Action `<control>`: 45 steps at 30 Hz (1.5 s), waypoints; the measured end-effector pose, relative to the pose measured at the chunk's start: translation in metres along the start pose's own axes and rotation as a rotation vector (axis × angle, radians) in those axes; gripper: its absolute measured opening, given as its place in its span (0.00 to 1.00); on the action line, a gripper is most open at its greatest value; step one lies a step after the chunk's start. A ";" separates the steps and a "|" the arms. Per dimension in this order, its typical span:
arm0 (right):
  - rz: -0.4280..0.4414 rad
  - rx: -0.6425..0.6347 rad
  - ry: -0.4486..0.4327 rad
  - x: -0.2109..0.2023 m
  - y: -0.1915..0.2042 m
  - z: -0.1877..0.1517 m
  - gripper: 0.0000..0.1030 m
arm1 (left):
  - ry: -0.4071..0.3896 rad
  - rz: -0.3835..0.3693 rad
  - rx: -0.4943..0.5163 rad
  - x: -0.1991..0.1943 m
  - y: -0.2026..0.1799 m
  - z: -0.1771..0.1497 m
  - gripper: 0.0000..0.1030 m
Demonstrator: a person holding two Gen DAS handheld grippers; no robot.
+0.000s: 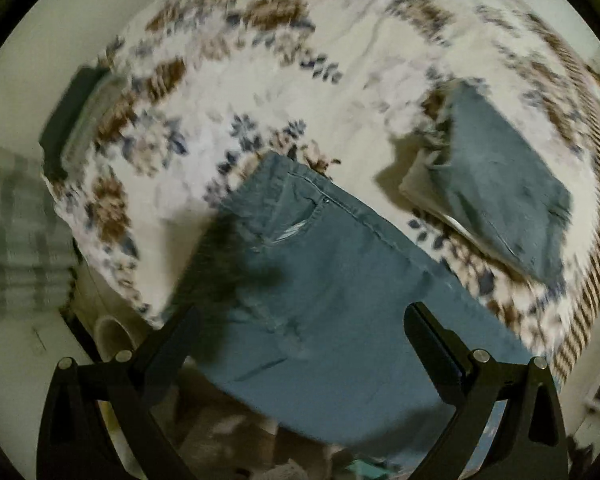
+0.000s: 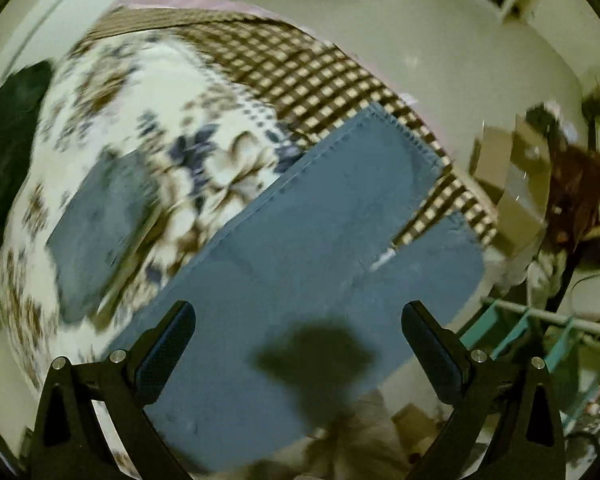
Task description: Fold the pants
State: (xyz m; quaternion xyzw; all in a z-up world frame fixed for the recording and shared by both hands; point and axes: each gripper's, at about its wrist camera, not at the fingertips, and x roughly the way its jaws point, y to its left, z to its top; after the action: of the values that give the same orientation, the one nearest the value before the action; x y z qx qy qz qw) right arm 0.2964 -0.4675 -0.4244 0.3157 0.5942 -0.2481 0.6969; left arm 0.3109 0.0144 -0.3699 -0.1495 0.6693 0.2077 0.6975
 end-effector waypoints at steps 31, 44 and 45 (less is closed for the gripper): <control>-0.166 0.115 0.161 0.301 0.038 0.188 1.00 | 0.082 0.170 -0.088 0.207 -0.055 0.092 1.00; -0.202 0.053 0.107 0.279 0.028 0.163 0.07 | -0.028 -0.115 -0.132 0.192 0.007 0.094 0.22; -0.195 0.054 0.102 0.276 0.026 0.160 0.06 | -0.039 -0.138 -0.137 0.187 0.014 0.092 0.20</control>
State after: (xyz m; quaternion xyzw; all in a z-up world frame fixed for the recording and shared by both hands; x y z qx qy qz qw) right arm 0.4696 -0.5598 -0.6772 0.2872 0.6498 -0.3143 0.6297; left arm 0.3876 0.0877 -0.5495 -0.2387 0.6278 0.2073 0.7113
